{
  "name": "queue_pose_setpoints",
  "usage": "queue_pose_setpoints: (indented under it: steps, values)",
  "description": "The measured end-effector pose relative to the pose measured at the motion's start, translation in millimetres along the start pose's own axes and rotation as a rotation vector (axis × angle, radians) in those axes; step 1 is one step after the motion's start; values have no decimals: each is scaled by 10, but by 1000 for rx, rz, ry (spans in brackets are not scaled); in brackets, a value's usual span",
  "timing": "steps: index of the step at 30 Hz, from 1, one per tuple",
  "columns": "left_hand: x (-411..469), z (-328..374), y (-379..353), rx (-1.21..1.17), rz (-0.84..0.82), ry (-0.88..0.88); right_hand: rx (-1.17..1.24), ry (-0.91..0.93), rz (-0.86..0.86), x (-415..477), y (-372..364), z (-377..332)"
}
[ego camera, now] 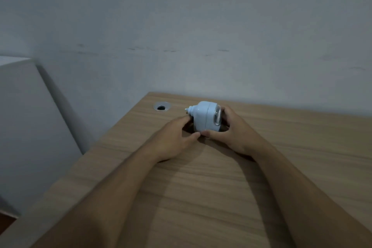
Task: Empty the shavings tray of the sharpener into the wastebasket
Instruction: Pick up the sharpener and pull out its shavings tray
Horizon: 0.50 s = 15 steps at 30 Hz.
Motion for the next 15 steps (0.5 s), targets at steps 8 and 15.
queue_pose_setpoints:
  steps: [8, 15]
  values:
    - [-56, -74, 71, -256, -65, 11, 12, 25, -129, -148, 26, -126]
    - [-112, -20, 99, -231, -85, 1, 25, 43, -117, -292, 19, -136]
Point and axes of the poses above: each hand's wrist, its own x-axis towards the middle knuckle, its own y-axis out of the back of the hand, z = x × y, the point moved 7 cm from there along x, towards the middle knuckle, and after that the axes turned 4 degrees about x, right-handed, at the moved point
